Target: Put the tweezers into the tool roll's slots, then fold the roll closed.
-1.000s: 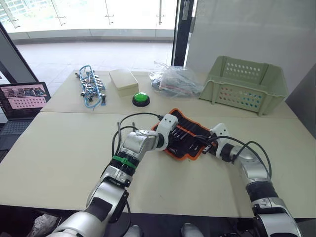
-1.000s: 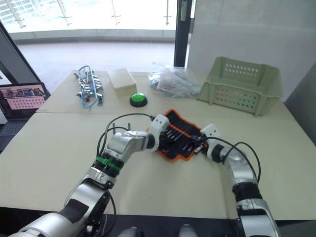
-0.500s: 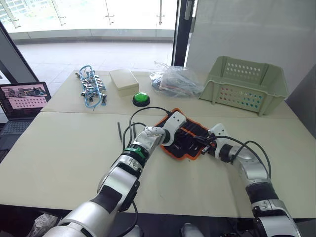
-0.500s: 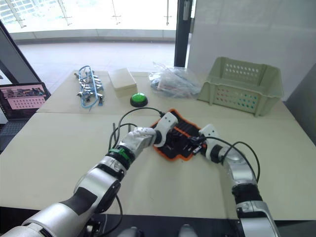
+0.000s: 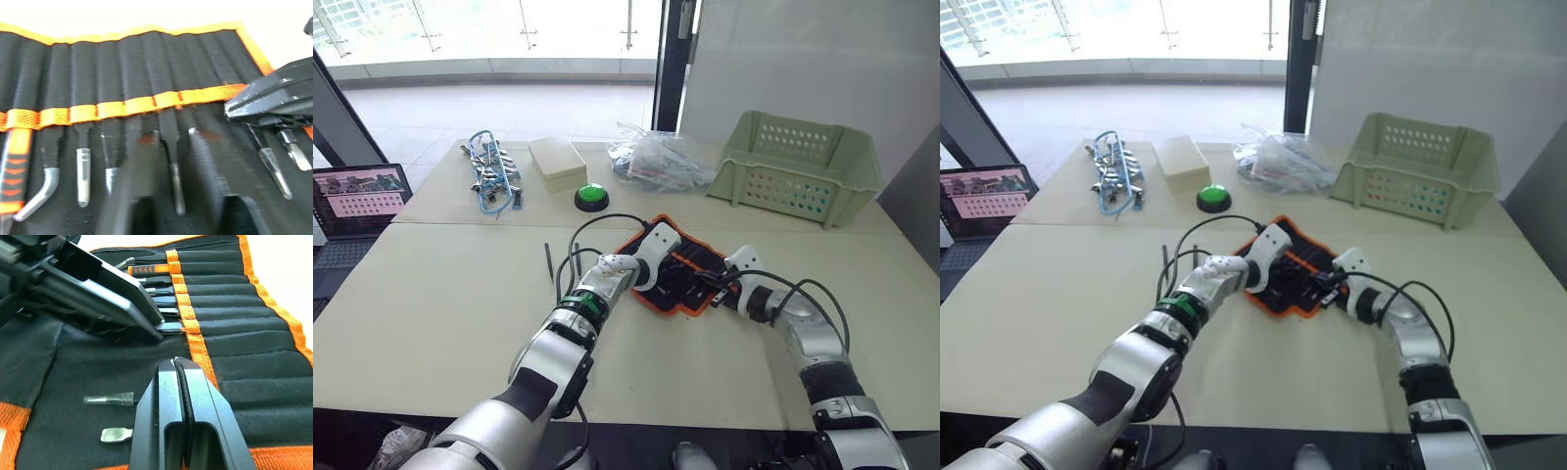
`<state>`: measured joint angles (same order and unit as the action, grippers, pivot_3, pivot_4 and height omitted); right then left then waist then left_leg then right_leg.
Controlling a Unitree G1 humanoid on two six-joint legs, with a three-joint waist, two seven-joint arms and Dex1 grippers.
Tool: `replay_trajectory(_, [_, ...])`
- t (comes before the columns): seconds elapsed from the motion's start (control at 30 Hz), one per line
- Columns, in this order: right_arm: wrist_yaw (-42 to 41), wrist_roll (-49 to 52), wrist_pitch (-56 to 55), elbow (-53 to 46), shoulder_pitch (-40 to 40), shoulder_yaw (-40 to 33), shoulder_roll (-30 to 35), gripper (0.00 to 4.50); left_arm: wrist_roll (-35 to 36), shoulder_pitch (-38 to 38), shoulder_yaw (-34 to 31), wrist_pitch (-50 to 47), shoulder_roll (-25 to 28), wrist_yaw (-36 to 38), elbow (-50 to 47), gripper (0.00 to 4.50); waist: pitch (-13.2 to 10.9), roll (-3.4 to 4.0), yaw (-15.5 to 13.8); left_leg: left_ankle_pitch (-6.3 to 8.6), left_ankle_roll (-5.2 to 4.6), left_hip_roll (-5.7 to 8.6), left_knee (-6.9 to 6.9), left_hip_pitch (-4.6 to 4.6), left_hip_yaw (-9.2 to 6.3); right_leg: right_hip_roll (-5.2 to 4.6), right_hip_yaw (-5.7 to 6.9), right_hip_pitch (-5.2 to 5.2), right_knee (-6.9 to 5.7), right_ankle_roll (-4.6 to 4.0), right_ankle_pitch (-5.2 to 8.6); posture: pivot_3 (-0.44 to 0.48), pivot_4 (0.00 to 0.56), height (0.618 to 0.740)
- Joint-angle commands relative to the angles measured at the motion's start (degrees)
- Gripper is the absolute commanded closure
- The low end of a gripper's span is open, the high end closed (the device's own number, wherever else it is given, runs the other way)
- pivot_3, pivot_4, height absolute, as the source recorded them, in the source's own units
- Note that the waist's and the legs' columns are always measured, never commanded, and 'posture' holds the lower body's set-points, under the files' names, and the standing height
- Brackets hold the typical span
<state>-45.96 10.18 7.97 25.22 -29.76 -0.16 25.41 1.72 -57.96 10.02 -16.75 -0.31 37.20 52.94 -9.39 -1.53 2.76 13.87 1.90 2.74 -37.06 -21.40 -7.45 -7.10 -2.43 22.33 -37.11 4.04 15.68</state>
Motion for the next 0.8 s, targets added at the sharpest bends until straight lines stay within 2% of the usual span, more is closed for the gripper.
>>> replay_trajectory(0.03, [-0.52, -0.52, 0.34, 0.32, 0.35, 0.18, 0.83, 4.5, 1.04, 5.61, 0.17, -6.33, 2.89, 2.33, -13.84, 1.73, 0.0, 0.01, 0.24, 0.0, 0.0, -0.01, 0.02, 0.02, 0.0, 0.01, -0.01, 0.0, -0.01, 0.0, 0.0, 0.0, 0.15, 0.74])
replay_trajectory(0.2, [-1.72, 2.44, 2.64, -1.05, -0.38, -1.9, 1.19, 4.5, 5.43, 14.29, -3.18, -17.64, 7.04, 1.16, -38.43, 0.09, 0.0, 0.02, 0.52, 0.0, 0.0, -0.04, 0.02, 0.01, -0.03, 0.03, -0.02, 0.05, -0.05, -0.01, -0.01, 0.0, 0.15, 0.74])
replay_trajectory(0.4, [-3.03, 3.58, 3.05, -0.08, -2.9, -3.03, 2.45, 4.5, 10.38, 19.43, -7.11, -28.0, 12.12, -0.37, -55.97, 0.03, 0.0, 0.04, -0.21, 0.0, 0.0, -0.02, -0.02, -0.05, -0.04, 0.02, -0.03, 0.06, 0.01, -0.02, -0.01, 0.0, 0.15, 0.74])
replay_trajectory(0.57, [-4.27, 2.79, 2.44, 2.97, -4.52, -2.3, 2.32, 4.5, 14.32, 25.45, -11.77, -32.71, 16.71, -1.04, -65.85, 0.03, -0.01, 0.04, -0.01, 0.0, -0.01, -0.03, 0.0, -0.05, -0.03, 0.02, -0.03, 0.07, 0.02, -0.02, -0.01, 0.0, 0.15, 0.74])
replay_trajectory(0.73, [-4.33, 0.38, 0.64, 8.72, -5.62, -0.65, 2.15, 4.5, 15.91, 37.02, -20.93, -31.51, 20.31, -5.33, -73.76, 0.03, -0.01, 0.06, 0.24, 0.0, -0.01, -0.08, 0.06, -0.02, 0.0, 0.03, -0.09, 0.14, 0.01, -0.04, -0.02, 0.0, 0.15, 0.74])
replay_trajectory(0.8, [-4.41, -0.13, -0.39, 10.89, -6.04, -0.35, 2.04, 4.5, 16.86, 42.19, -24.45, -28.12, 19.96, -6.38, -75.38, 0.03, -0.01, 0.06, -0.16, 0.0, 0.0, -0.11, 0.06, -0.01, 0.0, 0.06, -0.07, 0.13, 0.02, -0.05, -0.03, 0.0, 0.15, 0.74])
